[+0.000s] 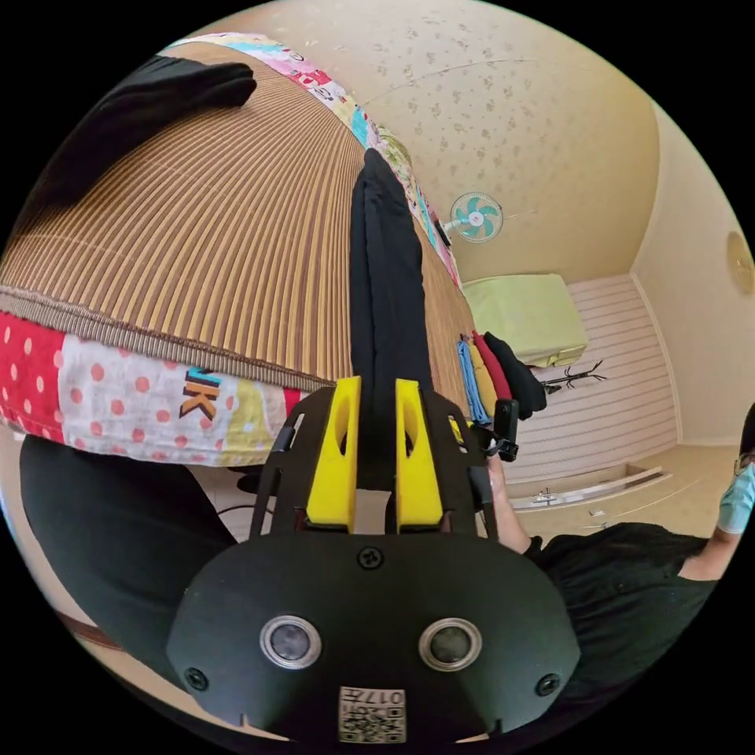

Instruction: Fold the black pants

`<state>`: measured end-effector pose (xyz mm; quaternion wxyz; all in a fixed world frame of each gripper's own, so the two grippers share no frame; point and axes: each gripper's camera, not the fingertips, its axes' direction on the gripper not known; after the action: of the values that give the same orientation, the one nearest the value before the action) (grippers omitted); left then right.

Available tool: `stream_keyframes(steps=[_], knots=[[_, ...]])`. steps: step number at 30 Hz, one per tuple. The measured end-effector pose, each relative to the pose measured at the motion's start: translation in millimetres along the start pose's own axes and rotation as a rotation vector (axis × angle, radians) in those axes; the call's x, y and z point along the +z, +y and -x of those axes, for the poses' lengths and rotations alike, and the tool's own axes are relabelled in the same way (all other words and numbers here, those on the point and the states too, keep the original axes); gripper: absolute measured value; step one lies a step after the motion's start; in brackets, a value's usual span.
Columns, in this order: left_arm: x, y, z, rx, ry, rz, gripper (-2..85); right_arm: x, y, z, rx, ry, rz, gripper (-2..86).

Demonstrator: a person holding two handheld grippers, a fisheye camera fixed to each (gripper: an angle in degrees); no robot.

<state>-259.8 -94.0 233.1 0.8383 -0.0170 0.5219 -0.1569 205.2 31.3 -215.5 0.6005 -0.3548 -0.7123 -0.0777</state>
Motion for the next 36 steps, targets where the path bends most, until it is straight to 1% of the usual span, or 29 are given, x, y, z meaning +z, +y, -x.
stream_keyframes(steps=[2,4,5,6,7,9,10,11,12,13,14,15,16,17,18,19,20,21,22,24,26,27,28,29,31,33,36], knots=[[-6,0,3,0.021,0.040,-0.013,10.0,-11,5,-12,0.023,-0.085,-0.042,11.2],[4,-6,1,0.049,0.017,0.059,12.6,-14,2,-31,0.071,-0.152,-0.026,12.3],[21,-11,2,0.052,0.004,0.155,13.7,-10,-1,-37,0.085,-0.161,0.000,12.5],[34,-11,-1,0.069,0.016,0.208,14.3,-2,-6,-45,0.091,-0.214,0.047,12.0],[38,-11,-2,0.073,0.019,0.219,13.4,9,-11,-51,0.096,-0.300,0.093,11.5],[57,-2,-11,0.055,-0.005,0.300,9.1,22,-16,-53,0.109,-0.407,0.130,9.6],[59,2,-16,0.060,-0.027,0.314,7.7,19,-13,-48,0.112,-0.378,0.112,7.0],[55,10,-30,0.115,-0.010,0.327,6.2,14,-11,-41,0.092,-0.353,0.108,5.9],[42,19,-50,0.181,0.067,0.313,5.3,-2,-5,-21,0.012,-0.353,0.089,3.7],[31,23,-62,0.218,0.118,0.291,5.2,-27,2,3,-0.067,-0.398,0.044,2.6],[6,30,-89,0.293,0.235,0.229,5.1,-43,5,16,-0.112,-0.433,0.016,2.0],[-21,34,-120,0.381,0.347,0.172,5.1,-77,9,49,-0.223,-0.498,-0.030,1.5],[-33,36,-137,0.430,0.387,0.151,5.1,-110,9,90,-0.350,-0.528,-0.052,1.0],[-57,39,-180,0.555,0.425,0.108,5.2,-126,7,113,-0.417,-0.522,-0.056,0.8],[-81,42,-226,0.687,0.416,0.055,5.2,-158,4,165,-0.561,-0.475,-0.071,0.5],[-93,44,-248,0.750,0.405,0.025,5.2,-192,4,217,-0.709,-0.399,-0.101,0.3],[-116,45,-289,0.850,0.393,-0.037,5.2,-207,5,241,-0.771,-0.364,-0.122,0.2],[-136,45,-326,0.929,0.406,-0.095,5.2,-237,4,284,-0.861,-0.321,-0.160,0.1],[-145,44,-342,0.960,0.424,-0.120,5.1,-262,5,321,-0.940,-0.310,-0.195,0.1],[-170,35,-395,1.050,0.489,-0.193,5.1,-295,8,367,-1.056,-0.276,-0.265,0.1],[-172,20,-421,1.039,0.446,-0.215,5.2,-319,2,394,-1.052,-0.213,-0.336,0.1],[-166,5,-429,1.004,0.401,-0.215,5.1,-329,-9,400,-0.980,-0.179,-0.361,0.0],[-161,-3,-431,0.988,0.386,-0.208,5.1,-336,-22,397,-0.919,-0.158,-0.384,0.0],[-148,-20,-430,0.956,0.369,-0.193,5.1,-338,-28,395,-0.903,-0.143,-0.396,0.0],[-127,-53,-423,0.885,0.332,-0.169,5.0,-340,-64,376,-0.832,-0.042,-0.433,-0.1],[-99,-98,-410,0.780,0.226,-0.152,5.0,-336,-103,359,-0.731,0.042,-0.418,-0.1],[-72,-143,-398,0.747,0.123,-0.171,5.1,-324,-154,340,-0.698,0.167,-0.444,-0.1]])
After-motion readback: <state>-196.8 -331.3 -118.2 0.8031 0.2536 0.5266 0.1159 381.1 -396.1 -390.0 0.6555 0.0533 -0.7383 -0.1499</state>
